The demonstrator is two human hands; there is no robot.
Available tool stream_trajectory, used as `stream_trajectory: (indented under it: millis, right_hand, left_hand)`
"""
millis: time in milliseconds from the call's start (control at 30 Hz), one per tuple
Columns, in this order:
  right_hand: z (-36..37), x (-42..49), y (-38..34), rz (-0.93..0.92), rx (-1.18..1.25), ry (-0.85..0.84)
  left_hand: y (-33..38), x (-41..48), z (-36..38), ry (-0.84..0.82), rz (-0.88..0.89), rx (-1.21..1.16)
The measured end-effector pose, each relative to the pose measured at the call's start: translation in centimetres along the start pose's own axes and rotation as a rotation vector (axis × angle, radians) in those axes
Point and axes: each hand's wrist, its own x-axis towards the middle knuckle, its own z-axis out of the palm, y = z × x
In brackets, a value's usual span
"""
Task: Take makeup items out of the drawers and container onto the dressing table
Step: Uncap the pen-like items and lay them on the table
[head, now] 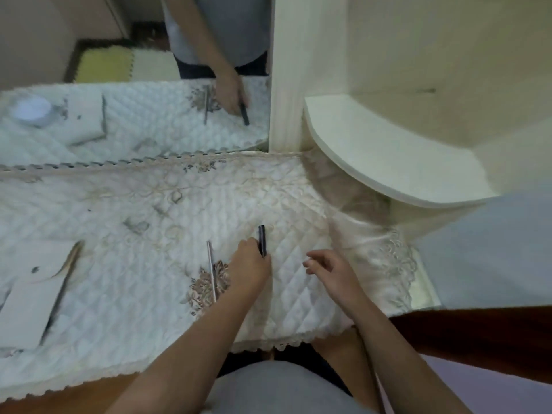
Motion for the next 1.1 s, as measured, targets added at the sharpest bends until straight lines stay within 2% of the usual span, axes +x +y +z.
stream_trajectory:
  millis: [100,300,400,533,733,967,1100]
  right_hand:
    - [-0.3,1.7,-0.9,0.014,0.020,-0.078]
    - [1.1,3.6,-3.0,0.025,0.105,-0.239]
    - [1.9,3.6,-4.0,0.023,0.149,-0.325]
    - [2.7,3.3,-4.6,-0.008,0.152,-0.347]
    - [2.7,3.0,-4.9,-0.050,0.187,-0.391]
    - [2.2,2.4,-5.2,-0.105,0.178,-0.390]
    - [1.6,2.2,-5.1,-0.109,0.183,-0.376]
  left_hand:
    - [0.6,0.0,-0.5,-0.044,-0.066,-0.156]
    - [1.4,-3.6,-1.6,-0.159,-0.067,-0.733]
    - [1.4,-5.1,-2.1,-0.204,-0.111,-0.810]
    - [1.5,-5.9,-2.7,-0.219,-0.158,-0.895]
    - [1.8,-6.1,-2.2,-0.033,-0.058,-0.795]
    - [1.1,-6.5,-1.3,0.054,0.018,-0.690]
    - [0.8,-6.4,-1.3,0.015,0.046,-0.585]
